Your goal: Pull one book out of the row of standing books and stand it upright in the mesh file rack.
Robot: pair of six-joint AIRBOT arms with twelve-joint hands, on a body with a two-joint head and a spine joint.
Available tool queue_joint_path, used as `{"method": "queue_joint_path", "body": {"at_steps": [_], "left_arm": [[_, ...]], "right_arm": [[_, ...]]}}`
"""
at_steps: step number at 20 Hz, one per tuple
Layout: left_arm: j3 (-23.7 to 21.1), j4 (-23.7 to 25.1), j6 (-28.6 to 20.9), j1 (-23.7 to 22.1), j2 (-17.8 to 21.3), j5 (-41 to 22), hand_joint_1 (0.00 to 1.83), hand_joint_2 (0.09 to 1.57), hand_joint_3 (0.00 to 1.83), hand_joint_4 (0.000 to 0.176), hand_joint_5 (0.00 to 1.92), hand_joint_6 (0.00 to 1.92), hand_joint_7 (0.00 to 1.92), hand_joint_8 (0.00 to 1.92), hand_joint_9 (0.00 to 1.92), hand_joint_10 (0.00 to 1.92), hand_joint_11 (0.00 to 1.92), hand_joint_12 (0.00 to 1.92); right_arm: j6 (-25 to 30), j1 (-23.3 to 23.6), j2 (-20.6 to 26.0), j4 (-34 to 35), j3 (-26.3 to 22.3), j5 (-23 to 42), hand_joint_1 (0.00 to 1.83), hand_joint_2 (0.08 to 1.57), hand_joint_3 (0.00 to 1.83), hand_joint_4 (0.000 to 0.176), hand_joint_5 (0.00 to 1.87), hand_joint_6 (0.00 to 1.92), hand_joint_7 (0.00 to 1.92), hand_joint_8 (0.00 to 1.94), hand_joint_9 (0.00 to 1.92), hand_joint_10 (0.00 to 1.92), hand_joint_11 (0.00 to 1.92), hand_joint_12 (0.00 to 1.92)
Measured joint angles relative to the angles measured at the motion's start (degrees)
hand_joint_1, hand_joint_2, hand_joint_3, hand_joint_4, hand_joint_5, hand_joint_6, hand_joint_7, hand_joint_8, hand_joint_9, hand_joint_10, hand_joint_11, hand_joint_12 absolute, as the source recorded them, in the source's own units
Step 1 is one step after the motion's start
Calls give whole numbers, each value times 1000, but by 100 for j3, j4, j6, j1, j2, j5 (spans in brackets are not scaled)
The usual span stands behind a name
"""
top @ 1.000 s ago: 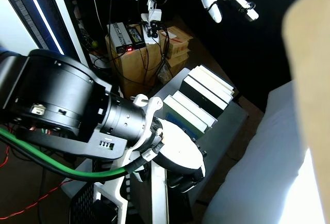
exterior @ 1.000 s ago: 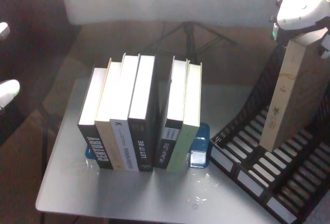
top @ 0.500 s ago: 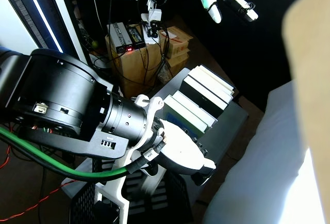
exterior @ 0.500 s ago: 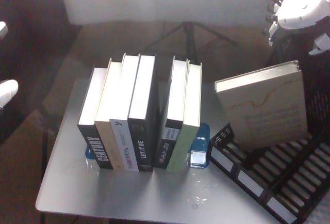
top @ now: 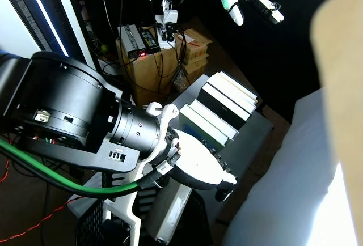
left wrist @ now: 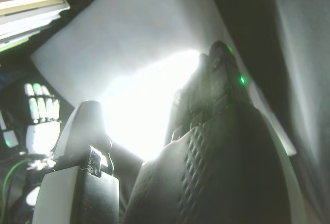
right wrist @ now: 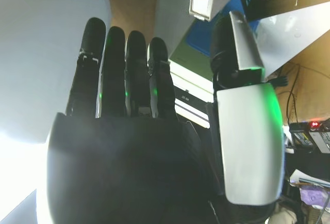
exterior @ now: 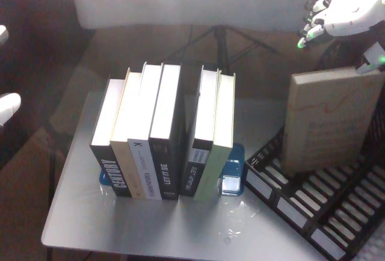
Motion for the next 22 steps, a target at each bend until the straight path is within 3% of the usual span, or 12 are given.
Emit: {"method": "queue_joint_path", "body": {"at_steps": [3,5,8,13,14,15,16,17,18,19,21,22], "left_arm": [[0,-2,-9,0,0,-4,568,1415,0,35,46,1,0,0,0,0,0,0],[0,-2,-22,0,0,-7,565,1413,0,48,40,0,0,0,0,0,0,0],[0,0,-42,0,0,-9,565,1419,1,51,29,0,0,0,0,0,0,0],[0,83,-81,-50,0,-9,631,1407,0,37,52,8,0,0,0,0,0,0],[0,114,-76,-127,0,0,699,1403,0,20,66,12,0,0,0,0,0,0],[0,160,-74,-203,0,9,699,1403,0,20,66,12,0,0,0,0,0,0],[15,299,-79,-332,0,28,669,1401,6,0,53,14,0,0,0,0,0,299],[52,487,-63,-479,0,151,640,1402,6,6,48,10,0,0,0,0,0,309],[94,702,-61,-682,0,210,626,1411,3,12,35,0,0,0,0,0,0,46],[107,833,-59,-817,0,284,643,1409,0,7,37,1,0,0,0,0,0,8],[175,1185,-57,-1080,0,459,584,1411,2,31,35,1,0,0,0,0,0,0],[201,1327,-61,-1204,-2,581,560,1414,3,45,24,0,0,0,0,0,0,0]], "right_arm": [[0,0,17,-7,-35,-11,859,1156,2,0,201,5,165,4,18,367,0,1022],[11,0,42,-2,-98,-24,639,1250,18,0,67,14,48,9,19,71,0,426],[114,0,109,-2,-199,-52,420,1331,9,0,1,0,0,0,0,0,0,18],[190,0,479,59,-671,-269,258,1384,25,0,0,0,0,0,0,0,0,0],[199,11,597,186,-833,-361,211,1373,0,61,0,0,0,0,0,0,0,313],[197,17,632,282,-885,-396,211,1373,0,61,0,0,0,0,0,0,0,313],[-267,17,669,922,-931,-435,246,1413,0,68,0,0,0,0,33,25,0,1175],[-752,17,754,1875,-960,-417,228,1418,1,92,0,0,0,0,32,35,0,1297],[-1567,17,780,3104,-957,-380,213,1518,6,74,0,0,0,0,0,0,0,498],[-2177,-15,802,4037,-957,-358,179,1524,4,76,0,0,0,0,0,0,0,99],[-3084,-166,901,5781,-935,-256,143,1468,0,12,0,0,0,0,0,0,0,0],[-3606,-278,960,6509,-935,-214,149,1446,19,0,0,0,0,0,40,49,0,383]]}}
